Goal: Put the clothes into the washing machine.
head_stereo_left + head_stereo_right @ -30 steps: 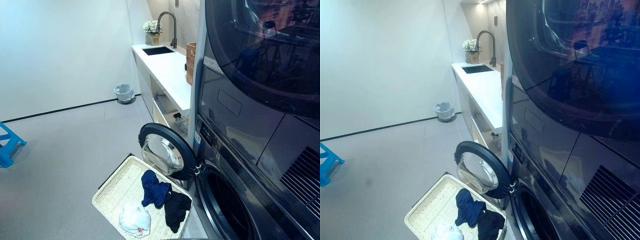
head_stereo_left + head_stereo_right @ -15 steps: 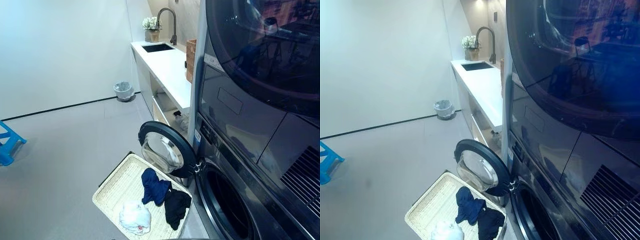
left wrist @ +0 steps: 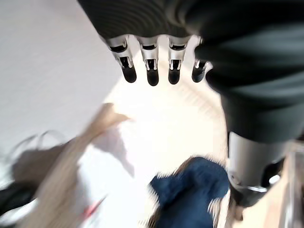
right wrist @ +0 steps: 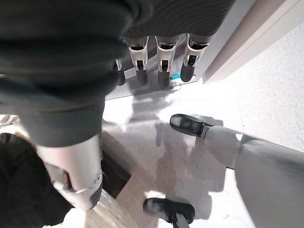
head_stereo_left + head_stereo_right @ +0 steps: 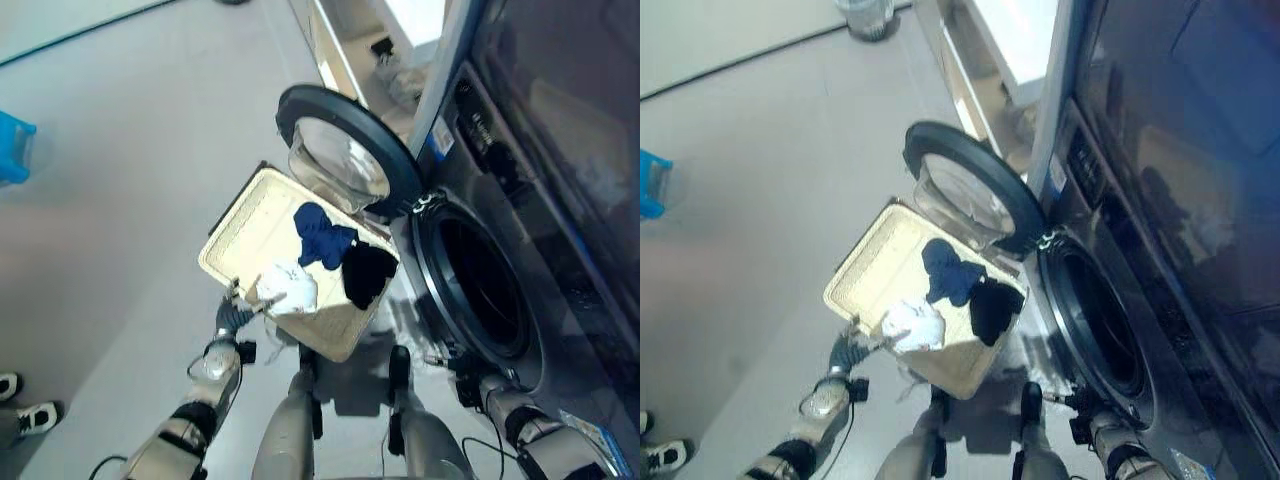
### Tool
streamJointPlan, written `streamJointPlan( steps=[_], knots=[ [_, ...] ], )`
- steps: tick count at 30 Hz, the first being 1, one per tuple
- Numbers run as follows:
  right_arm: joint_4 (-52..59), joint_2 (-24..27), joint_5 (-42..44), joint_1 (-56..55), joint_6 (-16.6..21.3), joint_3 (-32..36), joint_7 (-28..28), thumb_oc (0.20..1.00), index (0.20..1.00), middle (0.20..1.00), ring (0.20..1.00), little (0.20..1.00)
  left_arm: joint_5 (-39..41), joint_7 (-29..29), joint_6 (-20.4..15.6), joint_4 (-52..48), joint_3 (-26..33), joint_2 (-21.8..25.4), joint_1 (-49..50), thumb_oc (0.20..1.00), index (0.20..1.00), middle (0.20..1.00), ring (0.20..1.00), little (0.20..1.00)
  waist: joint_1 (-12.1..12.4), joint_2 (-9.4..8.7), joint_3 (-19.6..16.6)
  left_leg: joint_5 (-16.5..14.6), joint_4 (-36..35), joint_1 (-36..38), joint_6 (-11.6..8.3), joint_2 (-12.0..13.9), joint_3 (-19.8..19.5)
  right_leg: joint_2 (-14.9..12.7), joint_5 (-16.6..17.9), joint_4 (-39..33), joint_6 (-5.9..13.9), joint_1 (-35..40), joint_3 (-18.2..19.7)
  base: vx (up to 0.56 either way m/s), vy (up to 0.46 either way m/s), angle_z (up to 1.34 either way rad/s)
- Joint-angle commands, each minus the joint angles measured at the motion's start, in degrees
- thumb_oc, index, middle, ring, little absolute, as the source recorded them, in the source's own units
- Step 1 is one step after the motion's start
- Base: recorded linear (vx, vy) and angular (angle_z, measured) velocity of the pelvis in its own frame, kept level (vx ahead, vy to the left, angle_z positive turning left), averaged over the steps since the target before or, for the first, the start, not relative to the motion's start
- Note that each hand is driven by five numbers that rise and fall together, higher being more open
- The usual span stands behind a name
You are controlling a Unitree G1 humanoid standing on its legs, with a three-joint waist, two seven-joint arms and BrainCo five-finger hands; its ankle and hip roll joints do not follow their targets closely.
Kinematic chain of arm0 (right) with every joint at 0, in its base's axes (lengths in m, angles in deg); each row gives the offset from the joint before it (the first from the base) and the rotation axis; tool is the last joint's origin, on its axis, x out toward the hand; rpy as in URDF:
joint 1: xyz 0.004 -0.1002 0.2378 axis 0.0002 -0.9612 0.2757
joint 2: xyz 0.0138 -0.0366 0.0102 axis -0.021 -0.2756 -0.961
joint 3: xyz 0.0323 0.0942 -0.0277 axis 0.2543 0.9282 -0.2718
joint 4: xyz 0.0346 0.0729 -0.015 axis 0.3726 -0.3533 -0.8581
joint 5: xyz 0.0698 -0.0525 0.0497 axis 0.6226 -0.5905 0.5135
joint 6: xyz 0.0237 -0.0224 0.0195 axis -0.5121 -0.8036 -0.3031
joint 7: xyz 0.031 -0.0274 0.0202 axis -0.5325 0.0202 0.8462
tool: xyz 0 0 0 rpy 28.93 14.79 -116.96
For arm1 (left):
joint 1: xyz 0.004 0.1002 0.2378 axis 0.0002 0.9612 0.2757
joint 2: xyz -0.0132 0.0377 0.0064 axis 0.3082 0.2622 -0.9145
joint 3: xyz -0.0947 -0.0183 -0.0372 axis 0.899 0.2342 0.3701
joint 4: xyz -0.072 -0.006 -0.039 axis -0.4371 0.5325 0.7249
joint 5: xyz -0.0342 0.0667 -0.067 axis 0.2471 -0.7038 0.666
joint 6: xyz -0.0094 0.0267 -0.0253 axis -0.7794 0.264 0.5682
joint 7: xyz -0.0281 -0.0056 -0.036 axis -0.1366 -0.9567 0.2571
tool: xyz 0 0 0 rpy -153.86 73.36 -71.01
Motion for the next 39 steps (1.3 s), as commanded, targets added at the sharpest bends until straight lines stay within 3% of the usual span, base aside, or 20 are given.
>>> streamJointPlan(
  steps=[1,6,13,16,19,27,39],
  knots=[
    [2.6,1.5,4.4,2.6,2.4,-1.6,-0.6,1.0,1.0,1.0,1.0,1.0,-9.6,-11.1,-3.3,-1.5,-0.6,3.7,-6.7,1.0,1.0,1.0,1.0,1.0,1.1,-4.74,1.9,-5.2,0.5,-0.2,-0.68,-2.0,-0.1,-3.7,0.0,6.7,4.22,-8.7,2.2,-0.06,-0.048,-0.02],
    [5.4,2.8,7.6,4.7,3.9,-2.7,-0.7,1.0,1.0,1.0,1.0,1.0,-20.5,-19.6,-2.0,-3.9,-3.2,6.9,-12.0,1.0,1.0,1.0,1.0,1.0,0.9,-5.93,1.9,-5.9,7.7,-9.9,-0.87,-3.0,-0.6,-3.2,-0.6,12.0,4.03,-17.7,2.2,-0.06,-0.033,-0.01],
    [7.9,5.1,9.0,5.7,5.0,-2.9,-1.3,1.0,1.0,1.0,1.0,1.0,-34.6,-24.6,2.4,-3.7,-7.8,11.3,-18.2,1.0,1.0,1.0,1.0,1.0,-0.1,-6.01,1.9,-7.7,17.8,-22.9,-0.58,-4.3,-1.3,-2.7,-1.8,20.1,3.81,-29.5,2.5,-0.06,-0.017,0.11],
    [8.1,6.3,9.5,6.9,5.2,-3.1,-0.9,1.0,1.0,1.0,1.0,1.0,-38.7,-23.0,5.1,-1.9,-10.7,13.8,-21.2,1.0,1.0,1.0,1.0,1.0,-0.6,-6.08,1.9,-8.6,20.6,-26.7,-0.59,-4.1,-0.8,-2.4,-2.3,22.2,3.71,-33.1,2.6,-0.02,-0.002,-0.01],
    [8.1,6.8,9.5,7.6,5.3,-3.3,-0.6,1.0,1.0,1.0,1.0,1.0,-40.0,-21.9,5.5,-0.7,-11.9,14.7,-22.5,1.0,1.0,1.0,1.0,1.0,-0.8,-6.15,1.9,-8.7,21.5,-28.0,-0.63,-3.9,-0.7,-2.3,-2.3,22.8,3.7,-34.4,2.8,0.0,0.002,-0.01],
    [8.9,10.0,10.0,11.4,4.9,-4.3,0.5,1.0,1.0,1.0,1.0,1.0,-39.5,-11.2,9.8,5.0,-19.5,17.9,-28.0,1.0,1.0,1.0,1.0,1.0,-2.0,-5.79,1.9,-8.6,24.6,-33.4,-0.98,-3.2,-0.6,-1.3,-2.6,25.5,3.29,-39.7,3.3,0.0,0.006,0.0],
    [8.3,10.9,10.6,14.3,5.7,-5.3,0.8,1.0,1.0,1.0,1.0,1.0,-38.6,-9.3,9.0,9.9,-20.4,17.5,-28.8,1.0,1.0,1.0,1.0,1.0,-1.8,-6.16,1.9,-8.1,25.0,-36.0,-1.52,-3.1,-1.4,-1.0,-2.7,26.0,3.05,-41.8,2.9,0.0,-0.001,-0.01]
  ],
)
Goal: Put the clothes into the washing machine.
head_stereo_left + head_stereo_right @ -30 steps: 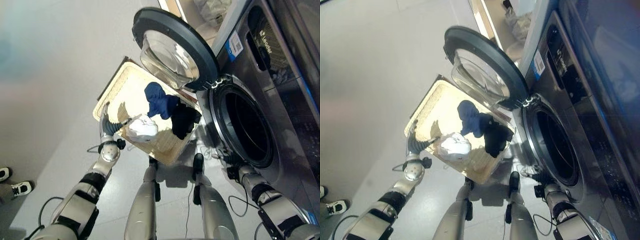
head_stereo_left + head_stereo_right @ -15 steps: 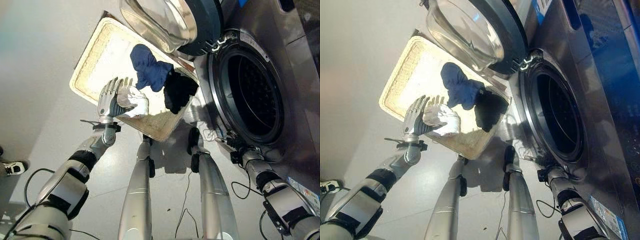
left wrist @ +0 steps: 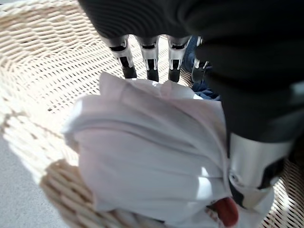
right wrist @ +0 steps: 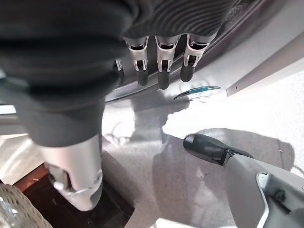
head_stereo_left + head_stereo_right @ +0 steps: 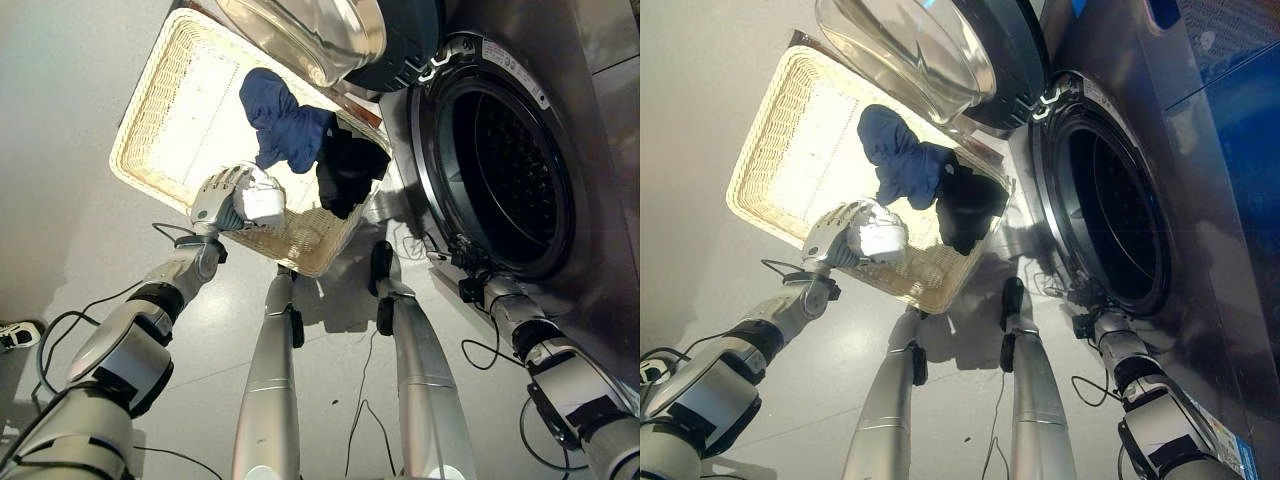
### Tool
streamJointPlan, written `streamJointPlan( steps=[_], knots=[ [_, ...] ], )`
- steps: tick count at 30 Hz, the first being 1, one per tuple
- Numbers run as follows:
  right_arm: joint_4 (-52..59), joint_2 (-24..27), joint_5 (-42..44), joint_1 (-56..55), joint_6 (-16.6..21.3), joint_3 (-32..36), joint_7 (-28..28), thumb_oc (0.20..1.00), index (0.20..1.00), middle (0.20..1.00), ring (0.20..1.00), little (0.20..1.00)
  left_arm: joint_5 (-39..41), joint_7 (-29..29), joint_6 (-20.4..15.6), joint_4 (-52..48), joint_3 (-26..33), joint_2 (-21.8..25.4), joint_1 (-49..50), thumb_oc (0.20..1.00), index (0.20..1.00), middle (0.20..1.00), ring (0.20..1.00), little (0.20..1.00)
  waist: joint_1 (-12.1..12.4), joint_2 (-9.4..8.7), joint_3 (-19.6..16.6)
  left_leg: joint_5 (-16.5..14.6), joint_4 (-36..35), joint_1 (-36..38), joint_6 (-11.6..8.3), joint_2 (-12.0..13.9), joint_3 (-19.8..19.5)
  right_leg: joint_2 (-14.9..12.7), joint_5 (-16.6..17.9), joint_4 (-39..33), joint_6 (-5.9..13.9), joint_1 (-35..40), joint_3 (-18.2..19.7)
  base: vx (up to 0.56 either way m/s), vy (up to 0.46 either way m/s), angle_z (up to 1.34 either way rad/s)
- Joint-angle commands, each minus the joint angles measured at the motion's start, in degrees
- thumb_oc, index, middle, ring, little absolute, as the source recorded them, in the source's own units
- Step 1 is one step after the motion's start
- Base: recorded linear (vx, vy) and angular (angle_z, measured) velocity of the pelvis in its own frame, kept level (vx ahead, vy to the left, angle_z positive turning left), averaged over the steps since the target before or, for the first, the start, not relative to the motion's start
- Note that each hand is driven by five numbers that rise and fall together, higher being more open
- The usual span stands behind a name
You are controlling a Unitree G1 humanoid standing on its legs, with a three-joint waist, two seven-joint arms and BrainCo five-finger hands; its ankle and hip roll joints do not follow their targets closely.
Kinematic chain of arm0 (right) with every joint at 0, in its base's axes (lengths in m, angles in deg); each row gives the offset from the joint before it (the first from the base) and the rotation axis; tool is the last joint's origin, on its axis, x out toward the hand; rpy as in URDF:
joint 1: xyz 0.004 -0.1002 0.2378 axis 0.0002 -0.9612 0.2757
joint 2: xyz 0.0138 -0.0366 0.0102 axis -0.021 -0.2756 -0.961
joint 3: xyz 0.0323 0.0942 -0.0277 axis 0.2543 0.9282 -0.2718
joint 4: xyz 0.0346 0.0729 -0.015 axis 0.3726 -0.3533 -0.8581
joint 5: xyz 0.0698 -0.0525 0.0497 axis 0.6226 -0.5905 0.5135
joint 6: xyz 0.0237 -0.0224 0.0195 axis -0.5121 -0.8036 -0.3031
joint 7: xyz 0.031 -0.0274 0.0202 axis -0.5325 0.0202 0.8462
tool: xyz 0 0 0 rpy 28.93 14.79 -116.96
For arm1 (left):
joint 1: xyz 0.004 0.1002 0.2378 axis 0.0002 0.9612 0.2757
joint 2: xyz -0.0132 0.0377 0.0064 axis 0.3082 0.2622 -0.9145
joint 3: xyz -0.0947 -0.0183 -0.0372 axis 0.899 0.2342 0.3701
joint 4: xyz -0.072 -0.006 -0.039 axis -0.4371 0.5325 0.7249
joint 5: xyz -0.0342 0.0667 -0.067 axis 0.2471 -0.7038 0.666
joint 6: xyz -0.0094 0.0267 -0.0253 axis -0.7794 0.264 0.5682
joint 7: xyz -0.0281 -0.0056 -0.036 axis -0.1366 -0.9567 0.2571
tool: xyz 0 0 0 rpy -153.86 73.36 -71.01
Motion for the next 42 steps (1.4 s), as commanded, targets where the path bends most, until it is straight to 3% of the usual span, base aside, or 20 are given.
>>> streamJointPlan(
  steps=[1,10,11,12,13,33,36,38,42],
  knots=[
    [0.9,2.8,2.4,-0.7,1.8,-0.6,0.4,1.0,1.0,1.0,1.0,1.0,0.8,0.4,0.1,2.4,1.9,1.1,-1.3,1.0,1.0,1.0,1.0,1.0,1.3,-1.96,-1.1,-7.5,9.5,-2.3,-0.34,-2.0,0.6,2.2,8.1,-8.6,5.52,0.9,1.2,0.0,0.0,0.0],
    [0.8,2.5,2.9,0.5,2.3,-1.4,0.2,1.0,1.0,1.0,1.0,1.0,1.0,3.0,3.4,6.9,2.1,0.1,-1.3,1.0,1.0,1.0,1.0,1.0,1.3,-2.78,-1.1,-7.4,9.4,-2.7,-0.32,-2.1,0.3,2.4,8.4,-9.0,5.51,0.6,1.2,0.0,0.0,0.0],
    [0.8,2.6,3.1,0.8,2.1,-1.6,0.2,1.0,1.0,1.0,1.0,1.0,1.0,3.6,3.8,7.2,2.1,0.2,-1.6,0.9,0.9,0.9,0.9,0.9,1.3,-2.92,-1.1,-7.3,9.4,-2.8,-0.36,-2.0,0.2,2.5,8.5,-9.1,5.51,0.6,1.2,0.0,0.0,0.0],
    [0.7,2.6,3.3,1.1,2.2,-1.8,0.2,1.0,1.0,1.0,1.0,1.0,0.9,3.7,3.6,7.6,2.1,0.2,-1.6,0.517,0.517,0.517,0.517,0.517,1.3,-2.97,-1.1,-7.2,9.4,-2.9,-0.43,-2.0,0.1,2.5,8.5,-9.2,5.52,0.6,1.2,0.0,0.0,0.0],
    [0.7,2.6,3.3,1.3,2.2,-1.9,0.3,1.0,1.0,1.0,1.0,1.0,1.0,3.9,3.6,7.7,2.0,0.2,-1.7,0.2,0.2,0.2,0.2,0.2,1.3,-3.02,-1.1,-7.1,9.3,-2.9,-0.46,-2.0,0.0,2.6,8.5,-9.3,5.51,0.6,1.2,0.0,0.0,0.0],
    [2.0,1.4,5.0,4.2,3.4,-4.1,-0.3,1.0,1.0,1.0,1.0,1.0,0.4,5.8,3.4,10.3,-0.1,-1.9,-5.0,0.2,0.2,0.2,0.2,0.2,1.0,-3.96,-1.1,-6.4,8.4,-4.6,-0.53,-2.1,-0.8,3.2,9.2,-9.7,5.62,-1.0,1.2,0.0,0.0,0.0],
    [3.6,1.7,9.3,3.8,4.4,-3.7,1.0,1.0,1.0,1.0,1.0,1.0,11.0,4.6,1.3,8.8,2.1,-2.0,-4.1,0.2,0.2,0.2,0.2,0.2,1.0,-3.87,-1.1,-6.4,8.5,-4.6,-0.51,-2.3,-1.0,3.4,9.3,-9.7,5.59,-1.0,1.6,0.0,0.0,0.0],
    [6.5,1.5,14.1,2.4,6.1,-2.4,3.0,1.0,1.0,1.0,1.0,1.0,22.1,3.6,-4.1,5.8,7.7,-1.7,-2.7,0.2,0.2,0.2,0.2,0.2,1.2,-3.86,-1.1,-6.3,8.2,-4.2,-0.55,-2.4,-1.1,3.4,9.1,-9.7,5.6,-0.8,1.5,0.0,0.0,0.0],
    [13.8,0.9,20.2,-0.9,7.3,-0.1,5.0,1.0,1.0,1.0,1.0,1.0,35.4,4.5,-11.5,-1.2,15.9,-1.9,0.9,0.2,0.2,0.2,0.2,0.2,1.5,-3.92,-1.1,-6.6,8.1,-3.9,-0.67,-2.7,-1.6,3.1,8.6,-9.5,5.72,-0.4,1.1,0.0,-0.01,0.0]
  ],
)
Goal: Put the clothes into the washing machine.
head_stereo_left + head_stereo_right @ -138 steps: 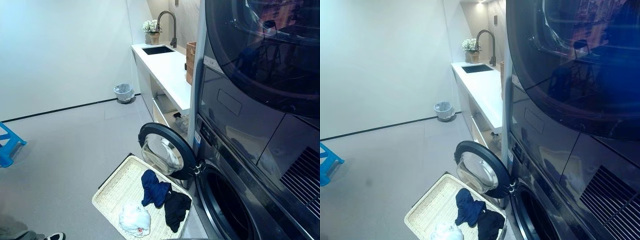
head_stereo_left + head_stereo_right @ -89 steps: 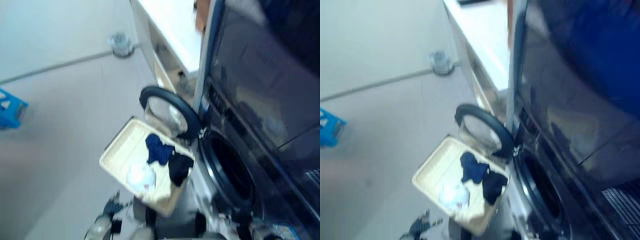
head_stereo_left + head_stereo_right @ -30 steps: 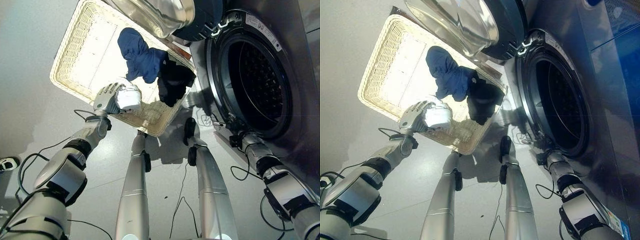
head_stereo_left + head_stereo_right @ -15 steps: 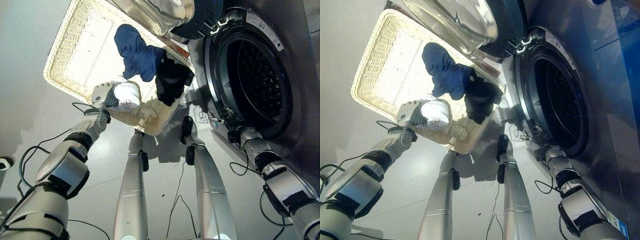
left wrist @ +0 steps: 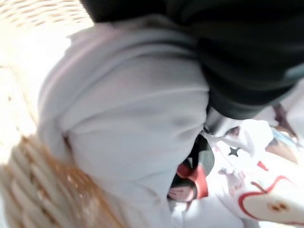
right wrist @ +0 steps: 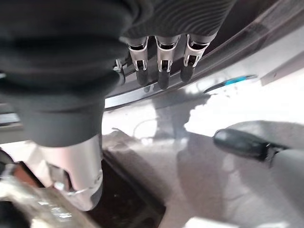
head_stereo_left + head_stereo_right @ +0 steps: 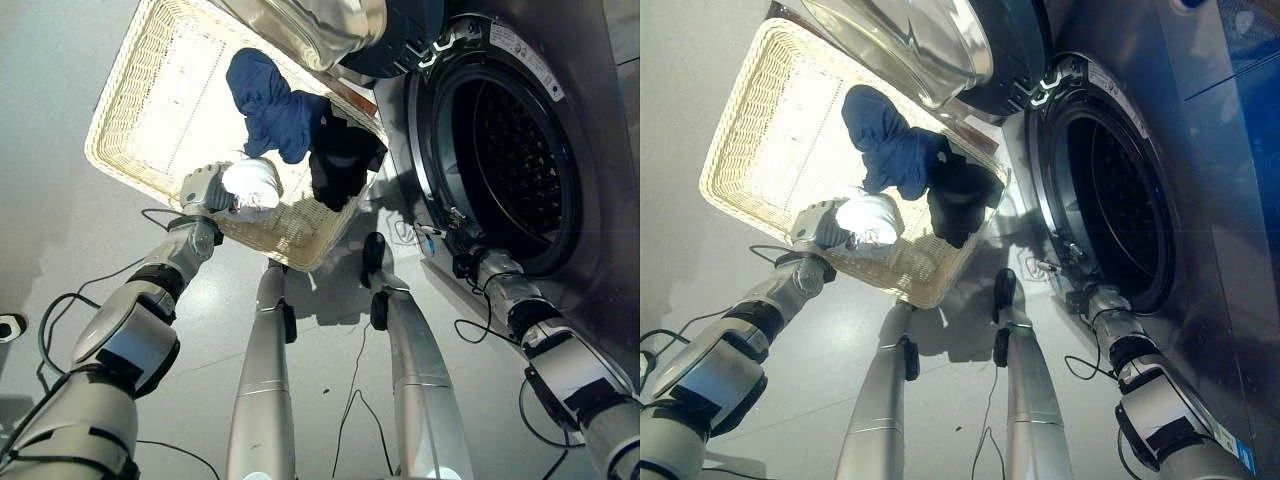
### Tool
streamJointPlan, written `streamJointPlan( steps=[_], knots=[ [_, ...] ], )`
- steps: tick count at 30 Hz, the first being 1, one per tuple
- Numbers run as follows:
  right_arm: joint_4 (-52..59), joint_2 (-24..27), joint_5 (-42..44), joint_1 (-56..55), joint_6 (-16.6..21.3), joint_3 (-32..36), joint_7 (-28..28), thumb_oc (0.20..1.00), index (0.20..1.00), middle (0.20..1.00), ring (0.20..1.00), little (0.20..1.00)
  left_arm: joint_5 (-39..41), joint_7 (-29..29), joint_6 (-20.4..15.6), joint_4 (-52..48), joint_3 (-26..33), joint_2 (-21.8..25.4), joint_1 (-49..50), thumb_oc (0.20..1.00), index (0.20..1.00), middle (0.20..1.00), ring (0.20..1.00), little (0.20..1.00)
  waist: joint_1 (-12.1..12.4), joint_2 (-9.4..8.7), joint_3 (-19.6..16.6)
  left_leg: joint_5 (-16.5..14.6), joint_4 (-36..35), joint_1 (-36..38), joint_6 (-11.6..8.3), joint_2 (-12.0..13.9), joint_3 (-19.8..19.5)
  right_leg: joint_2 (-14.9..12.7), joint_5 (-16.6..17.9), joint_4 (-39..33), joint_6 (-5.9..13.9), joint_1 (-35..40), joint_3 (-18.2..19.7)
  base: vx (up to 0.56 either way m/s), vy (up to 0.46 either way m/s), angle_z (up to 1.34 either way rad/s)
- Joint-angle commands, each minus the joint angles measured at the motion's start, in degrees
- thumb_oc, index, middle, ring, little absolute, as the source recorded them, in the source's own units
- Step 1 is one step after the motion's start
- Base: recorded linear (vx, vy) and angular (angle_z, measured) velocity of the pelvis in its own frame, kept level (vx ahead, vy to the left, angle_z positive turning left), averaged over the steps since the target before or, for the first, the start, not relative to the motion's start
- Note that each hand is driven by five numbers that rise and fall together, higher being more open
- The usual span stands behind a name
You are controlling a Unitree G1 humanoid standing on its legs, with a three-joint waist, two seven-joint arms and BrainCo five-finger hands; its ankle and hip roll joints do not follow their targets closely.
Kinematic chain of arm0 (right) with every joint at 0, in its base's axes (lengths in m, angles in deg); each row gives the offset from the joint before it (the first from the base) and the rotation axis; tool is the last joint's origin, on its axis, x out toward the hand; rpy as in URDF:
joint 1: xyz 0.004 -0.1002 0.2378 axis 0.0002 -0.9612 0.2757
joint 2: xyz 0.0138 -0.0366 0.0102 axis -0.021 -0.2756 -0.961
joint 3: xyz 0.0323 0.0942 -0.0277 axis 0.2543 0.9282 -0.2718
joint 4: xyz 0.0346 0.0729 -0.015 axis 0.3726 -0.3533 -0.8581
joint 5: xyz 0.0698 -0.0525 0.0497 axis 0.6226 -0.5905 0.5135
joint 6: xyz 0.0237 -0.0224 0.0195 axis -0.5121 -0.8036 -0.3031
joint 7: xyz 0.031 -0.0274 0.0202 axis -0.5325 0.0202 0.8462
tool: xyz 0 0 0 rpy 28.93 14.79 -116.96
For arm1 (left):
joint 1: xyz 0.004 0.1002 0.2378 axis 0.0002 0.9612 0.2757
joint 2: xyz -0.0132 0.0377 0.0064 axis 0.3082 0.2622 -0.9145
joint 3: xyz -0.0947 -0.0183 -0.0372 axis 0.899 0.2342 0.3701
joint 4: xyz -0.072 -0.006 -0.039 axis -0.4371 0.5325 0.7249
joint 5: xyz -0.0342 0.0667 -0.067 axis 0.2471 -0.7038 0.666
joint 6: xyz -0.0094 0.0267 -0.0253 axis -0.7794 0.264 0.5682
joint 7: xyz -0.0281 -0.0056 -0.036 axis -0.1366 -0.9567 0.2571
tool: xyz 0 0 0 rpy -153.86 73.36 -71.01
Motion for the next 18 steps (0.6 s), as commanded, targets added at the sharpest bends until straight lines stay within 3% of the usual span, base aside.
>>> streamJointPlan(
  steps=[1,4,7,11,18],
  knots=[
    [8.9,-0.1,8.0,-5.3,3.7,3.1,2.6,1.0,1.0,1.0,1.0,1.0,14.7,-0.4,-10.1,-6.2,8.9,-1.4,4.2,0.2,0.2,0.2,0.2,0.2,2.2,-2.29,-1.1,-6.9,7.4,-0.5,-0.26,-3.1,-0.8,2.5,8.2,-9.6,6.02,2.5,1.1,0.0,-0.048,0.0],
    [20.3,-2.0,12.3,-8.8,3.4,3.9,1.8,1.0,1.0,1.0,1.0,1.0,16.8,-2.4,-16.3,-16.4,13.0,-3.8,9.6,0.2,0.2,0.2,0.2,0.2,2.8,-2.37,-1.1,-7.1,7.1,-0.5,-0.23,-3.6,-1.2,2.2,8.2,-9.8,6.1,2.5,0.5,-0.01,-0.066,0.02],
    [30.1,-3.5,14.0,-11.8,3.7,4.3,2.7,1.0,1.0,1.0,1.0,1.0,12.2,-4.8,-21.0,-25.1,14.0,-6.3,14.4,0.2,0.2,0.2,0.2,0.2,3.4,-2.47,-1.1,-7.2,6.8,-0.6,0.01,-3.9,-1.6,2.0,8.2,-9.8,6.15,2.6,0.0,0.0,-0.046,0.07],
    [42.6,-5.6,12.7,-14.1,1.5,4.0,3.2,1.0,1.0,1.0,1.0,1.0,5.4,-4.8,-22.2,-36.3,14.1,-8.4,17.7,0.2,0.2,0.2,0.2,0.2,4.1,-2.16,-1.1,-7.1,6.3,-0.6,0.48,-4.2,-2.0,1.6,7.9,-9.3,6.24,2.4,-0.5,0.01,-0.015,0.04],
    [50.9,-7.3,13.8,-13.7,-1.9,1.9,7.2,1.0,1.0,1.0,1.0,1.0,4.6,0.6,-21.6,-47.0,12.7,-8.7,18.2,0.2,0.2,0.2,0.2,0.2,4.7,-1.5,-1.1,-6.8,6.0,-0.1,1.0,-4.8,-2.2,1.0,7.9,-9.3,6.35,2.7,-1.1,0.0,-0.003,0.01]
  ],
)
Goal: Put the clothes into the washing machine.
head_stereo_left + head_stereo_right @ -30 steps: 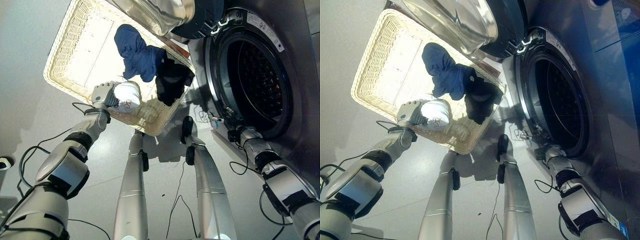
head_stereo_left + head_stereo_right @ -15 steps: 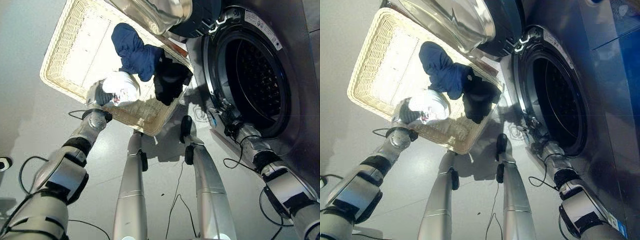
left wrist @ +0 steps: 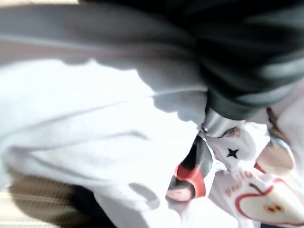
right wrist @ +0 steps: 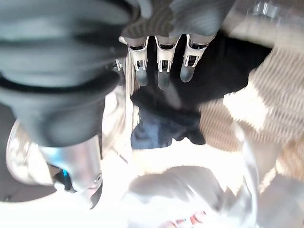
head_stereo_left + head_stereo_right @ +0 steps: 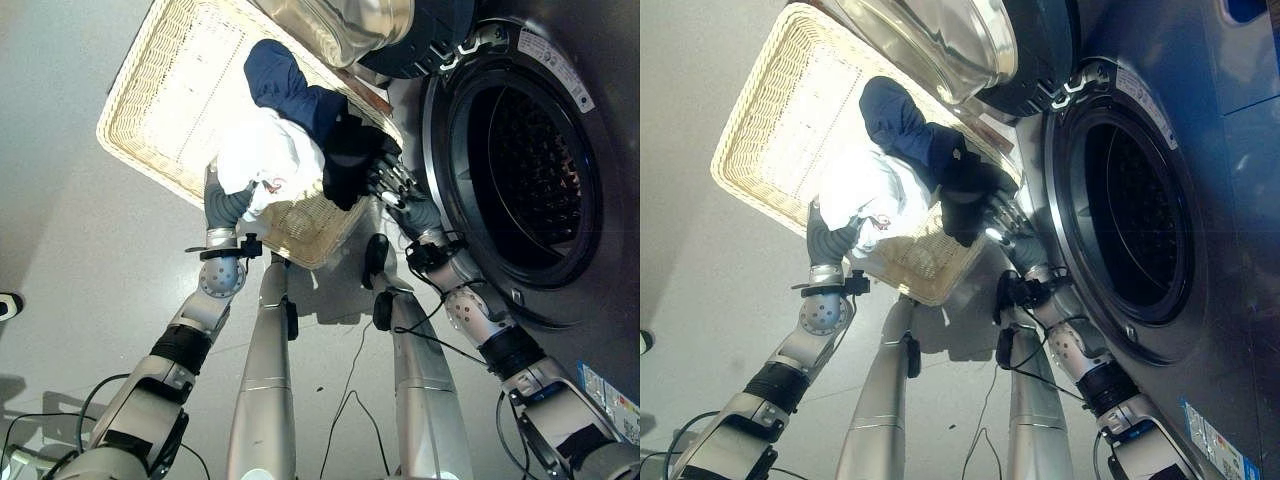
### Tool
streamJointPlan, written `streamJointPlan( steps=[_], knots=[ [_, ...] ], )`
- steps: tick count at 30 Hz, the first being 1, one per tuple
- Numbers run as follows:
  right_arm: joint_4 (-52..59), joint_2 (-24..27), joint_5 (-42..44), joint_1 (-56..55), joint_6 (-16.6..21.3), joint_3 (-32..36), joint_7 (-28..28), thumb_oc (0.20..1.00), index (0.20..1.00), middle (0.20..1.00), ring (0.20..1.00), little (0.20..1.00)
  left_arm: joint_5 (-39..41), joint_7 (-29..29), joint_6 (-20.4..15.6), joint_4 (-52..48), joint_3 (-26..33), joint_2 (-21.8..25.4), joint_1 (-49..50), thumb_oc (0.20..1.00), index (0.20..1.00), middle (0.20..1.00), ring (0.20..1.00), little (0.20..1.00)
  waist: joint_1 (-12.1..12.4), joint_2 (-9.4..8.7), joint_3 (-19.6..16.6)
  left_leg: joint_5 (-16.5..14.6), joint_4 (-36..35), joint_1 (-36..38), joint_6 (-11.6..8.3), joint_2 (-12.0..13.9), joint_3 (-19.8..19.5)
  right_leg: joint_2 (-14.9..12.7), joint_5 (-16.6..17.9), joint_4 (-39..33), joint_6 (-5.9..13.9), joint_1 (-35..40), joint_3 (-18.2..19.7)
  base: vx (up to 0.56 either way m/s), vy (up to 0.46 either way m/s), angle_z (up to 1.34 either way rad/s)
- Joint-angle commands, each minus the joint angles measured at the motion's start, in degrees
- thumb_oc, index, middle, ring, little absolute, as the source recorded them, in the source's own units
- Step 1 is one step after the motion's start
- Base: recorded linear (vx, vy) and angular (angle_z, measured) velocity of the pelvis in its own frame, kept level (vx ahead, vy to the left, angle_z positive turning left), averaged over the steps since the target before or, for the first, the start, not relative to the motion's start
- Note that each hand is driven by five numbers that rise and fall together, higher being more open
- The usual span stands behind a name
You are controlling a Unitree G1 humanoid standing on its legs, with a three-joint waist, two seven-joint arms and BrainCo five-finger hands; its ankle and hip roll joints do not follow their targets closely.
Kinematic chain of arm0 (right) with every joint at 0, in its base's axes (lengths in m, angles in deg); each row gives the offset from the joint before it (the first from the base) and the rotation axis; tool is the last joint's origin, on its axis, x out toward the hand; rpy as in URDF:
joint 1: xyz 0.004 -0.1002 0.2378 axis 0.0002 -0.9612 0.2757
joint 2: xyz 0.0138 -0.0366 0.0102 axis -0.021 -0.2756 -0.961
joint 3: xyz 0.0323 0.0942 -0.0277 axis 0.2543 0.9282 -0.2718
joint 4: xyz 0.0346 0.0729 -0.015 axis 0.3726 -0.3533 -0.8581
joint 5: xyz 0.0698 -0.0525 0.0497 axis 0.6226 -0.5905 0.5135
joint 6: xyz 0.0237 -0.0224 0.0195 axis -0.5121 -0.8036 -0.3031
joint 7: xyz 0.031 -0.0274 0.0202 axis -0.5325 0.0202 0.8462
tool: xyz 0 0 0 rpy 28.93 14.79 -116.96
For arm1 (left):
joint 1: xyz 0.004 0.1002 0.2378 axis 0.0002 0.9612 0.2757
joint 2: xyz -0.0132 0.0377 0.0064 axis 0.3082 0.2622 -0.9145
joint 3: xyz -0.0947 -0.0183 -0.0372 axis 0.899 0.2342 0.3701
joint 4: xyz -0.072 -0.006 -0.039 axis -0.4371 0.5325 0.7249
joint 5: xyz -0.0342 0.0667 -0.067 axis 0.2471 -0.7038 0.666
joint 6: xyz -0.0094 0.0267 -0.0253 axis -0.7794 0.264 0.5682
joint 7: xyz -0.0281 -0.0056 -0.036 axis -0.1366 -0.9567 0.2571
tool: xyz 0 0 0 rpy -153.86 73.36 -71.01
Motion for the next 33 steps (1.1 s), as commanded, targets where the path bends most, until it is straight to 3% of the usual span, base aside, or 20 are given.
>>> streamJointPlan(
  steps=[1,7,14,23,33],
  knots=[
    [7.7,-0.8,1.7,-1.7,-1.6,-0.6,3.6,1.0,1.0,1.0,1.0,1.0,-2.0,2.9,-4.3,-7.0,-0.9,-0.2,-2.3,0.2,0.2,0.2,0.2,0.2,2.1,-0.6,-1.1,-7.3,6.7,-0.1,1.56,-4.3,-1.0,1.5,8.9,-11.0,6.48,3.2,-0.6,0.0,0.0,0.0],
    [11.4,-1.9,1.8,1.5,-4.6,-4.0,3.8,1.0,1.0,1.0,1.0,1.0,-2.2,6.3,-2.4,-11.3,-4.0,-0.7,-4.1,0.2,0.2,0.2,0.2,0.2,2.6,-0.02,-1.1,-7.0,7.2,0.0,1.74,-5.1,-1.1,1.1,9.4,-11.0,6.47,3.2,-1.2,0.02,-0.021,0.05],
    [13.1,-2.8,1.7,3.1,-5.0,-6.5,3.6,1.0,1.0,1.0,1.0,1.0,-2.7,6.9,0.4,-13.0,-6.2,-1.3,-5.2,0.2,0.2,0.2,0.2,0.2,3.0,0.48,-1.1,-6.9,7.3,0.1,1.9,-5.5,-1.3,0.8,9.5,-10.7,6.51,3.2,-1.6,0.02,-0.02,0.04],
    [15.0,-3.3,0.7,4.5,-0.7,-7.2,2.4,1.0,1.0,1.0,1.0,1.0,-2.3,7.5,2.3,-13.1,-7.6,-1.4,-6.1,0.2,0.2,0.2,0.2,0.2,3.0,0.72,-1.1,-6.7,7.5,0.3,1.97,-5.8,-1.0,0.6,9.9,-10.7,6.5,3.2,-2.1,0.0,-0.009,0.01],
    [18.0,-3.6,-1.8,5.3,4.5,-7.0,-1.5,1.0,1.0,1.0,1.0,1.0,-8.1,4.7,5.0,-13.2,-8.2,-1.8,-6.2,0.2,0.2,0.2,0.2,0.2,2.9,0.99,-1.1,-6.6,7.2,0.5,2.02,-5.6,-0.2,0.8,10.0,-10.7,6.5,3.2,-2.2,0.0,0.0,0.0]
  ],
)
